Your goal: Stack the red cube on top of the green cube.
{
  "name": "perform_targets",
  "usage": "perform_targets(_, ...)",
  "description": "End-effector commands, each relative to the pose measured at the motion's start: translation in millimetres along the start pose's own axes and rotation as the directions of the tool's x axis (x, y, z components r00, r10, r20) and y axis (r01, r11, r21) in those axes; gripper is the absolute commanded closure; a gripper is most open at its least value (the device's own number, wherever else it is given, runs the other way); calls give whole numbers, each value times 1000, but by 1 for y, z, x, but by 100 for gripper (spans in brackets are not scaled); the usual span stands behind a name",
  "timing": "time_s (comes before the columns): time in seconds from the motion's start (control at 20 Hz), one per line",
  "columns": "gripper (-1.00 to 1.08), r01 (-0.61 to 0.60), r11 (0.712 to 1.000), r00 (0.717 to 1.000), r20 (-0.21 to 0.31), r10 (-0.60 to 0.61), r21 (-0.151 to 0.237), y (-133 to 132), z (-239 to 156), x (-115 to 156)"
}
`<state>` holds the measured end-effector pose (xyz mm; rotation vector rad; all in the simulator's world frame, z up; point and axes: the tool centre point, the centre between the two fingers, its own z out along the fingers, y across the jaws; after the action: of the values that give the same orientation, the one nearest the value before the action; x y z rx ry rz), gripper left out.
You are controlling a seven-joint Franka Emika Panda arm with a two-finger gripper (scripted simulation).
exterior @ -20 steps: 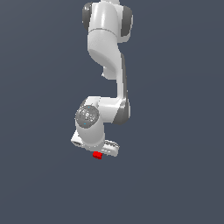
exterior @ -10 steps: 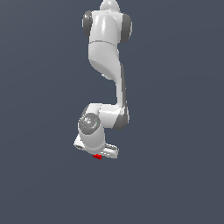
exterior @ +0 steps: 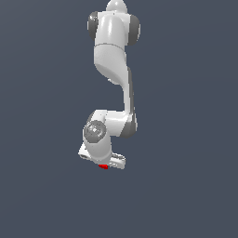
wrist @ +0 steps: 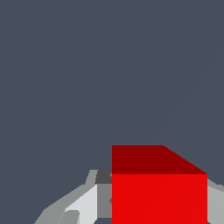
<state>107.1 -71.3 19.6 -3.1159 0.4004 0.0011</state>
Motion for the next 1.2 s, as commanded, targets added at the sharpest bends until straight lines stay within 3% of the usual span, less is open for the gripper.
perform_targets(0.0,108,0,1000,1000,-1,0,0,0,0,0)
perform_targets(0.45,108,0,1000,1000,0,0,0,0,-15,-1)
perform_targets(1.15,108,0,1000,1000,0,0,0,0,-96,-1)
